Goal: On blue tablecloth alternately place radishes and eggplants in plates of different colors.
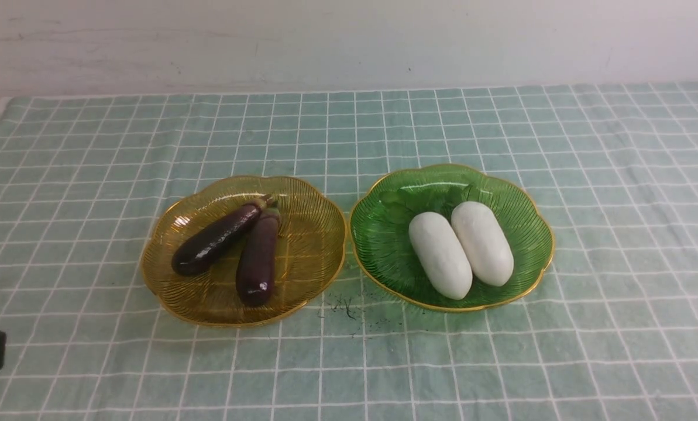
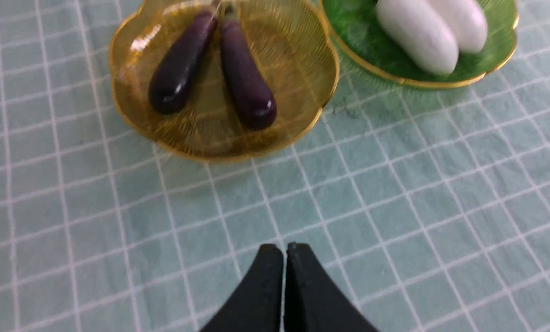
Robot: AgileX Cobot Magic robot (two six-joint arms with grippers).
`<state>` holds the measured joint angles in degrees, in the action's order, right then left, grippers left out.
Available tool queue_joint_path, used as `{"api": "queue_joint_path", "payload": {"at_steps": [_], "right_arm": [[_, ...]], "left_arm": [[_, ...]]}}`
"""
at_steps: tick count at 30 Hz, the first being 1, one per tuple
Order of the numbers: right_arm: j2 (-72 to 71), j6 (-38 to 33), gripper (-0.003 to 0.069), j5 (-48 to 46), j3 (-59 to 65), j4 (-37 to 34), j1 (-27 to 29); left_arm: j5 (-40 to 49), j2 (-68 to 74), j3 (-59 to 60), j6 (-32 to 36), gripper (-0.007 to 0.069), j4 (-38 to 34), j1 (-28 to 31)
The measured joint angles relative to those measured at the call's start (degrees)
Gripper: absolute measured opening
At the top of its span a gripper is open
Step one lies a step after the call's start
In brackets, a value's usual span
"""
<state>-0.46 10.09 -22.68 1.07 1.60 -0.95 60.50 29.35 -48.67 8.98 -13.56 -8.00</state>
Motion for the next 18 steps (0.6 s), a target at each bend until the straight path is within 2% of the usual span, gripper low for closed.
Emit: {"api": "queue_joint_path", "payload": {"at_steps": [3, 6, 11, 18], "right_arm": [[0.00, 0.00, -0.0015, 0.00, 0.00, 0.00, 0.00], [0.00, 0.00, -0.0015, 0.00, 0.00, 0.00, 0.00], [0.00, 0.00, -0.0015, 0.00, 0.00, 0.00, 0.00], [0.00, 0.00, -0.0015, 0.00, 0.00, 0.00, 0.00]], "left_arm": [[-13.94, -6.84, 8.98, 1.01, -0.0008, -3.88, -0.06], [-21.76, -11.06, 14.19, 1.18, -0.0008, -6.74, -0.06], [-24.40, -13.98, 19.10, 1.23, -0.0008, -7.99, -0.06], [-23.37, -13.97, 21.76, 1.23, -0.0008, -7.99, -0.06]]}}
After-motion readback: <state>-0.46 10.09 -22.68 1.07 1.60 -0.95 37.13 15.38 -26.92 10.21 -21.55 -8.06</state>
